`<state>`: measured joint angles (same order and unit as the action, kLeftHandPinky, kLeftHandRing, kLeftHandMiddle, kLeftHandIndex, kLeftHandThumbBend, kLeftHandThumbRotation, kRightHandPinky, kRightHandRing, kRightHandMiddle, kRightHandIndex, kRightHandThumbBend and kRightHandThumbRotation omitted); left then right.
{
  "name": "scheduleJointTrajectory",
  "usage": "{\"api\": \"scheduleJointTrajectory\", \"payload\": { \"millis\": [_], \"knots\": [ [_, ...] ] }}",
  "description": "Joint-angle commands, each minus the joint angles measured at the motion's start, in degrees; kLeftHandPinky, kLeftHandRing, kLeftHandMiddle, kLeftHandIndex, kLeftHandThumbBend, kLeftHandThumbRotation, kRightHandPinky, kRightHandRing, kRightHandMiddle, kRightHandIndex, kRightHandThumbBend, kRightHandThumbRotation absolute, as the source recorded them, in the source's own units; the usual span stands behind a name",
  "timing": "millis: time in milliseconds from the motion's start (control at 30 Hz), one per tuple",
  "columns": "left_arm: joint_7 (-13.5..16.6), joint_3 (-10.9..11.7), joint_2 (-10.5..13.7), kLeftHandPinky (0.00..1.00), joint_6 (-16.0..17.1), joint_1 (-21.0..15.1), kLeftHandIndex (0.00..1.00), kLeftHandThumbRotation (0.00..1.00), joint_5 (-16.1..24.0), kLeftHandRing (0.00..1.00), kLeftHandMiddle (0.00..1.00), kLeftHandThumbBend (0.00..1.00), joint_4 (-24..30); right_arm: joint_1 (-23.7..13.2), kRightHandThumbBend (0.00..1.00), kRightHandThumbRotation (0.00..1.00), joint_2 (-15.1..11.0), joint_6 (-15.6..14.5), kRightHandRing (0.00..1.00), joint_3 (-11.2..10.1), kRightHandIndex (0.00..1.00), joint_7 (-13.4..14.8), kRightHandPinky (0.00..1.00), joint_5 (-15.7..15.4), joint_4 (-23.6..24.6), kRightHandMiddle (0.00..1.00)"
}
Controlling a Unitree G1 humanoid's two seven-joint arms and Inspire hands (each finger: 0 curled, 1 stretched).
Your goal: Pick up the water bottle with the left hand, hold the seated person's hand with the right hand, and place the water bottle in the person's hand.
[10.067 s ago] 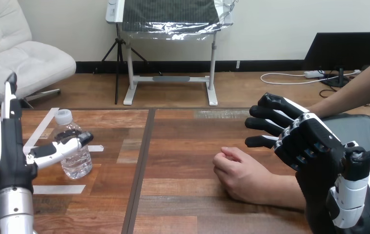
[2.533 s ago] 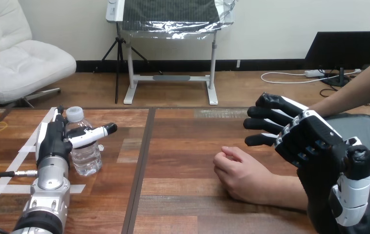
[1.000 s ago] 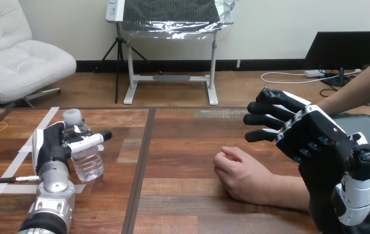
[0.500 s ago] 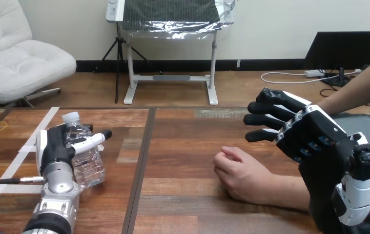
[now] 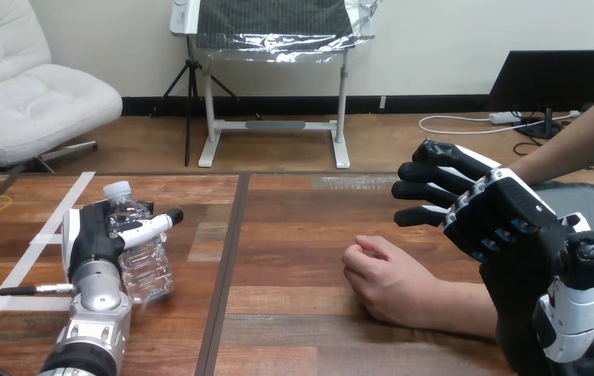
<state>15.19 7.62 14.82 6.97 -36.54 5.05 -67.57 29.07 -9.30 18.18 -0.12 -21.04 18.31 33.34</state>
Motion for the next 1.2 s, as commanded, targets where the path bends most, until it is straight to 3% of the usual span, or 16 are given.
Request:
{"api": "scheduleJointTrajectory", "payload": {
  "millis": [0,300,700,1167],
  "knots": [
    [0.50,-0.64,0.58,0.30,2.69,-2.88,0.43,0.00,0.51,0.35,0.42,0.70,1.76,-1.88,0.86,1.00,0.01,0.66,0.75,-0.11,0.78,0.23,0.66,0.54,1.29,0.77],
    [1.20,-0.58,0.53,0.31,3.01,-2.54,0.44,0.00,0.54,0.36,0.42,0.71,2.39,-1.90,0.85,1.00,0.09,0.60,0.75,-0.01,0.78,0.34,0.66,0.19,1.11,0.77],
    [1.61,-0.82,0.46,0.30,7.64,-0.65,0.43,0.00,0.76,0.35,0.41,0.72,5.03,-2.48,0.83,1.00,0.17,0.69,0.75,-0.02,0.78,-0.05,0.66,0.75,-0.20,0.76],
    [1.70,-0.09,-1.02,0.29,13.97,4.59,0.43,0.00,-0.23,0.35,0.41,0.70,16.73,-4.60,0.81,1.00,-0.56,0.25,0.75,-1.35,0.78,-0.22,0.67,0.54,-2.77,0.76]
  ]
}}
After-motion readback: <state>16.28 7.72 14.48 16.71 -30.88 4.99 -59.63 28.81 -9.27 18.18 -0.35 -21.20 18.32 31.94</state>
